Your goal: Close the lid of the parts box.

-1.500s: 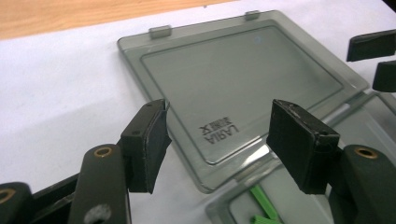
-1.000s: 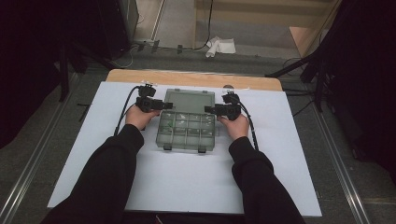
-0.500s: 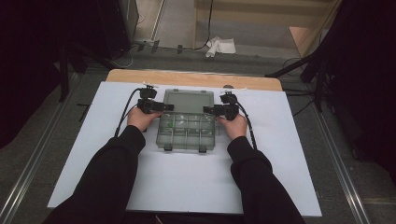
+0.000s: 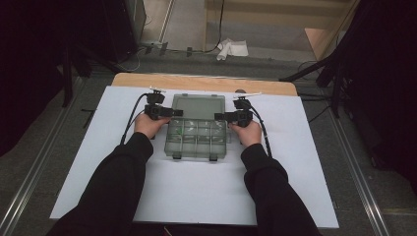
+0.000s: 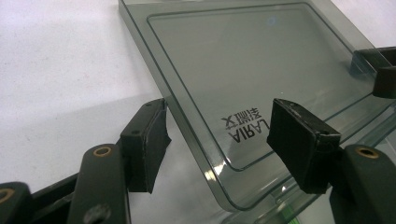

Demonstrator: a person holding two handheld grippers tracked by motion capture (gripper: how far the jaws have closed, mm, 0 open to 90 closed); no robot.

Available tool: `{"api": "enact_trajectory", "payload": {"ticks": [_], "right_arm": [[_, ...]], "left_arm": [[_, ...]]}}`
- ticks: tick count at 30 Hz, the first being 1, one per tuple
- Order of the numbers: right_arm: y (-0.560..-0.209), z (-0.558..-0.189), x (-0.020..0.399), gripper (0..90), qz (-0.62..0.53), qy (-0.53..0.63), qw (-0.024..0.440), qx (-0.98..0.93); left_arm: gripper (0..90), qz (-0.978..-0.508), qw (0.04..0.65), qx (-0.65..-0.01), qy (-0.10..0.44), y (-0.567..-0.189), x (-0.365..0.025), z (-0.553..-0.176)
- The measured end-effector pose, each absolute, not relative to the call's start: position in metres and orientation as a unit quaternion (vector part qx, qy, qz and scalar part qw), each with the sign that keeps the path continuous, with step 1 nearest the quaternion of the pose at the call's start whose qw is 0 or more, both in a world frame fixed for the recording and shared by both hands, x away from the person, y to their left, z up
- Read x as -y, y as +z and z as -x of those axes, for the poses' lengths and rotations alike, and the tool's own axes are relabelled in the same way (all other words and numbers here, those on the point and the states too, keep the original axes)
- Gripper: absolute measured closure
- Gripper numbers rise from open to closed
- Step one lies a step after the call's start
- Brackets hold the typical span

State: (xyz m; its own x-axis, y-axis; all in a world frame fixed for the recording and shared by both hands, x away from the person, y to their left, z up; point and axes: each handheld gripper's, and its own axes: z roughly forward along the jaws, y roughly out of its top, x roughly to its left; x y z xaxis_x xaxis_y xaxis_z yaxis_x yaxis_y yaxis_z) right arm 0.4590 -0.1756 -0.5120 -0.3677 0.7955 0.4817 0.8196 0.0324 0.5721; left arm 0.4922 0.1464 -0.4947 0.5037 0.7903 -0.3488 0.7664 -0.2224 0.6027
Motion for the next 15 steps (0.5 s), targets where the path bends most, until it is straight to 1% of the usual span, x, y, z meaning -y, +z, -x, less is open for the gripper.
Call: {"api": "enact_trajectory", "payload": {"ticks": [9,15], "right_arm": [[-0.5137,-0.4602,0.1724,41.0,0.555,-0.416,0.001,0.721],[-0.5156,-0.4625,0.1707,40.4,0.551,-0.426,0.002,0.718]], "left_arm": [[36.4,-0.773,0.385,-0.504,0.009,-0.4962,-0.1452,-0.4939],[36.6,-0.772,0.387,-0.505,0.010,-0.4962,-0.1441,-0.4945]]}}
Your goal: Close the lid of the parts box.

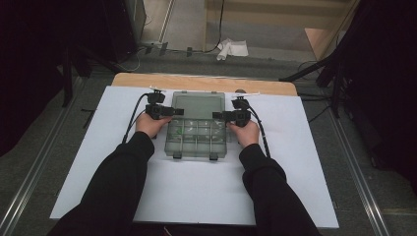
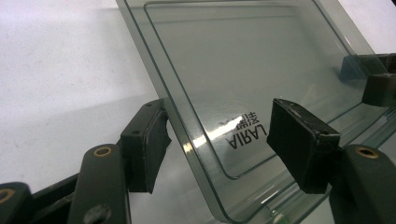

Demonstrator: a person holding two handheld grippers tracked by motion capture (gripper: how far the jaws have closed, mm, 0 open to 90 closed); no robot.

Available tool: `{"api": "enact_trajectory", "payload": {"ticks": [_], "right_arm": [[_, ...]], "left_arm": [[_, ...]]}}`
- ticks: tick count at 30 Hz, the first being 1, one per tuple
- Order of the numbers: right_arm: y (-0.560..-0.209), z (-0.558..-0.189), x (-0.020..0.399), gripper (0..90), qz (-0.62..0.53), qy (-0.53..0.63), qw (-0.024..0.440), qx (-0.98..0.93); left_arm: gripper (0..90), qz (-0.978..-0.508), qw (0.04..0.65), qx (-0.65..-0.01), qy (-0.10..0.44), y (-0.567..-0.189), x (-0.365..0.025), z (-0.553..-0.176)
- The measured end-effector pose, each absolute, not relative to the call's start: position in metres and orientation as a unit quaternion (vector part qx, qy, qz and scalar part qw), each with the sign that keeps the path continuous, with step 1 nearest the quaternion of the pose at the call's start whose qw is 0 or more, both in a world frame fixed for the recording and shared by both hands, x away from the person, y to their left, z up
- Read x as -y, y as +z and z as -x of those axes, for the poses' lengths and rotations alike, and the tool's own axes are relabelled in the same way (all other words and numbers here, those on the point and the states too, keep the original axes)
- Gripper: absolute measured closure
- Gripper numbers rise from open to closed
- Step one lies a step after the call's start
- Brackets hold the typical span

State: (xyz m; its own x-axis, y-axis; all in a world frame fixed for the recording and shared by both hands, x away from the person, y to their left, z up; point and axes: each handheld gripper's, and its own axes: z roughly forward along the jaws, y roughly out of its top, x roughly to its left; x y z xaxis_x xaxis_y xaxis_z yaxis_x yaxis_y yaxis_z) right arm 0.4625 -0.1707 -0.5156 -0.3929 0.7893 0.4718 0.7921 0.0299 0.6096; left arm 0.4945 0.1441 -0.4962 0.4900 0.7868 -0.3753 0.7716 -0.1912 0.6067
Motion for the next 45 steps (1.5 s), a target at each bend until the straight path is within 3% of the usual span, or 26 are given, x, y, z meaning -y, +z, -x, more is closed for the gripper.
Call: {"api": "enact_trajectory", "payload": {"ticks": [15,22,35,38,45], "right_arm": [[-0.517,-0.469,0.167,37.1,0.541,-0.438,-0.004,0.718],[-0.513,-0.469,0.174,49.6,0.538,-0.452,-0.005,0.712],[-0.497,-0.462,0.177,61.1,0.521,-0.456,-0.035,0.721],[-0.493,-0.461,0.177,62.8,0.515,-0.457,-0.046,0.724],[-0.489,-0.460,0.173,54.0,0.513,-0.455,-0.060,0.726]], "left_arm": [[50.3,-0.757,0.400,-0.516,-0.020,-0.493,-0.153,-0.496],[50.9,-0.762,0.405,-0.505,-0.002,-0.489,-0.151,-0.495],[51.0,-0.775,0.409,-0.481,0.020,-0.470,-0.148,-0.499],[55.0,-0.781,0.413,-0.467,0.034,-0.467,-0.149,-0.497],[59.0,-0.784,0.416,-0.459,0.035,-0.465,-0.152,-0.496]]}}
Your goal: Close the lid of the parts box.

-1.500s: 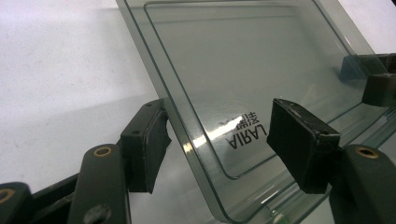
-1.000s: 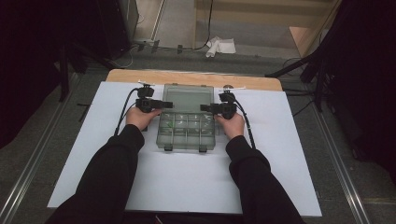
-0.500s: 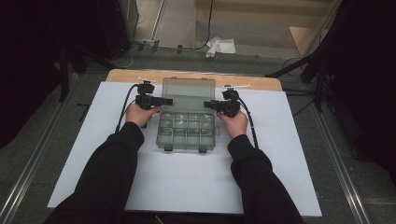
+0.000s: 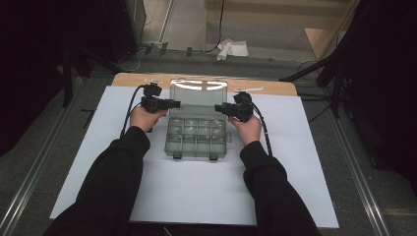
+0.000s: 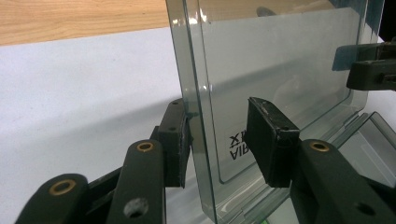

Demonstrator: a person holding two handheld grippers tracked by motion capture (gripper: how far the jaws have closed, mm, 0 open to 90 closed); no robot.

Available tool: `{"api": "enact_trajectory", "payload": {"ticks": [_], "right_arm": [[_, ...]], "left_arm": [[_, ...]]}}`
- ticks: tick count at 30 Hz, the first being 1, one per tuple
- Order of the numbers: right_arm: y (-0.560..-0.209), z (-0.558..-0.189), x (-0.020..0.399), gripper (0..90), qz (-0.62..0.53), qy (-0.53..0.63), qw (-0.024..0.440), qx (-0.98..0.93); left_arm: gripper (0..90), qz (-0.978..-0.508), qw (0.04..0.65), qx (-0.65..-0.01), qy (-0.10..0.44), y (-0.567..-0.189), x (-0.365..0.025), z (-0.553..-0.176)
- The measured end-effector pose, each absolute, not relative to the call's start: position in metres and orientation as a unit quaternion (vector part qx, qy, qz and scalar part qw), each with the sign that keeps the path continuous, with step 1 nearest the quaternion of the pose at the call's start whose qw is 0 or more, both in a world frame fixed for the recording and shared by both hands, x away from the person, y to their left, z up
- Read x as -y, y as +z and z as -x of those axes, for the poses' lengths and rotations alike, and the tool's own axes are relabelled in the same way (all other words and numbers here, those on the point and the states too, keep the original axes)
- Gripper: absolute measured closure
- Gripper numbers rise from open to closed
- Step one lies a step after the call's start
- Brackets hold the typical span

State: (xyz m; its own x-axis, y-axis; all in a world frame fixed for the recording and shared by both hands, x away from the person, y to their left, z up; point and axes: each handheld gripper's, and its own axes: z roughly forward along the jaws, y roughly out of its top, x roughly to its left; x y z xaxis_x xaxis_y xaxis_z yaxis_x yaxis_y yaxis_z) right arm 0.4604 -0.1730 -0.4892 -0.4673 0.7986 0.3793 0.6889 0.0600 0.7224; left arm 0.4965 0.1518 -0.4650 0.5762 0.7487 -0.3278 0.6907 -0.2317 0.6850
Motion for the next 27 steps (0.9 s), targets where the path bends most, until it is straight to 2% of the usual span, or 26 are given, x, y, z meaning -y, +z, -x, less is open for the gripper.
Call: {"api": "enact_trajectory", "payload": {"ticks": [9,18,27], "right_arm": [[-0.472,-0.462,0.180,52.6,-0.503,0.475,0.067,-0.719],[-0.464,-0.458,0.185,68.3,-0.499,0.481,0.064,-0.718],[-0.456,-0.453,0.184,67.6,-0.484,0.482,0.063,-0.727]], "left_arm": [[58.9,-0.790,0.424,-0.442,0.036,-0.460,-0.152,-0.493],[58.7,-0.796,0.431,-0.423,0.034,-0.449,-0.158,-0.488],[58.8,-0.800,0.436,-0.411,0.031,-0.443,-0.163,-0.483]]}}
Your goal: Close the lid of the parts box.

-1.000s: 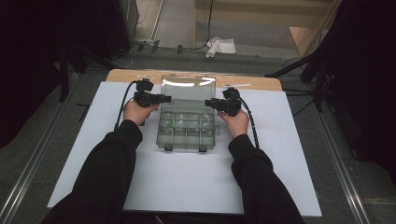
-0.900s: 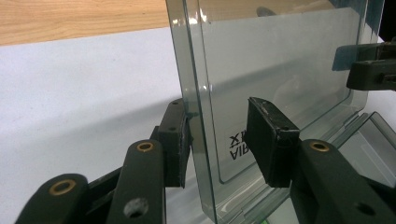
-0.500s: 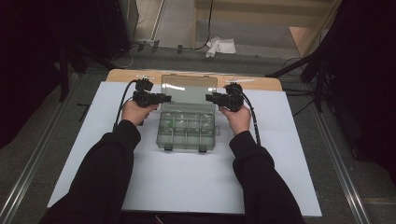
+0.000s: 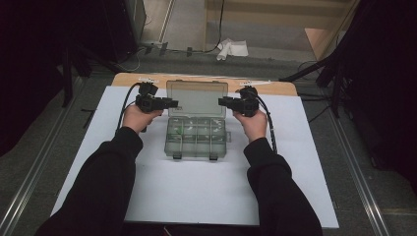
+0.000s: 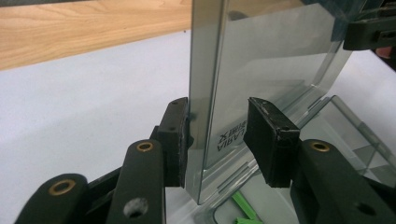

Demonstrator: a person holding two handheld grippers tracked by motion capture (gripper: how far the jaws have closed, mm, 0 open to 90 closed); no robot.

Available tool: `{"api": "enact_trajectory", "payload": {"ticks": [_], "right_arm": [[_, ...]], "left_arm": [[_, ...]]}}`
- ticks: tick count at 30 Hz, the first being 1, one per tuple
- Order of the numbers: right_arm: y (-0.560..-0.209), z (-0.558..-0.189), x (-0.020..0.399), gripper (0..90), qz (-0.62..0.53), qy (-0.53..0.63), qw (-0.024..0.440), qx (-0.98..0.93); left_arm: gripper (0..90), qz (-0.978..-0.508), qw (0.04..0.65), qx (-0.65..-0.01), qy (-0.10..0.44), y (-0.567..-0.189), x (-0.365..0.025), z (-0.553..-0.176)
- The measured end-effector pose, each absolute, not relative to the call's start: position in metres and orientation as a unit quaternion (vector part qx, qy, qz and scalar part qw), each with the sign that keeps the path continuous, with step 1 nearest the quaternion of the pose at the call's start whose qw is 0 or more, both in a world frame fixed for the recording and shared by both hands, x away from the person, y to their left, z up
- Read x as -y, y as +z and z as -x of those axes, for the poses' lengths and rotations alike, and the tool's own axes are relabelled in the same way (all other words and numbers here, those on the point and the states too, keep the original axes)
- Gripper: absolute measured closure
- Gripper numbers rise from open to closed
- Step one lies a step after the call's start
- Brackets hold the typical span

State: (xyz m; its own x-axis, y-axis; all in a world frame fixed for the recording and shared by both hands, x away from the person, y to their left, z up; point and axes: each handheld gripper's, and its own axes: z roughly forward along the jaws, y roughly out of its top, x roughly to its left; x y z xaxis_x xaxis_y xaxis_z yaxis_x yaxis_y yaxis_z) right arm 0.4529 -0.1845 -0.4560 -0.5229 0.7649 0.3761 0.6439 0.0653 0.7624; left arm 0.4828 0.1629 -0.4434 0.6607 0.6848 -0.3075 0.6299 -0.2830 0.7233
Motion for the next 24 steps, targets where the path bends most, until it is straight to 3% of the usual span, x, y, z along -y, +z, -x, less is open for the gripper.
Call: {"api": "enact_trajectory", "payload": {"ticks": [3,24], "right_arm": [[-0.453,-0.451,0.185,62.5,-0.479,0.485,0.058,-0.730],[-0.444,-0.433,0.185,62.0,-0.459,0.476,0.060,-0.747]], "left_arm": [[58.8,-0.803,0.436,-0.405,0.033,-0.440,-0.163,-0.480],[58.6,-0.813,0.442,-0.377,0.036,-0.436,-0.165,-0.469]]}}
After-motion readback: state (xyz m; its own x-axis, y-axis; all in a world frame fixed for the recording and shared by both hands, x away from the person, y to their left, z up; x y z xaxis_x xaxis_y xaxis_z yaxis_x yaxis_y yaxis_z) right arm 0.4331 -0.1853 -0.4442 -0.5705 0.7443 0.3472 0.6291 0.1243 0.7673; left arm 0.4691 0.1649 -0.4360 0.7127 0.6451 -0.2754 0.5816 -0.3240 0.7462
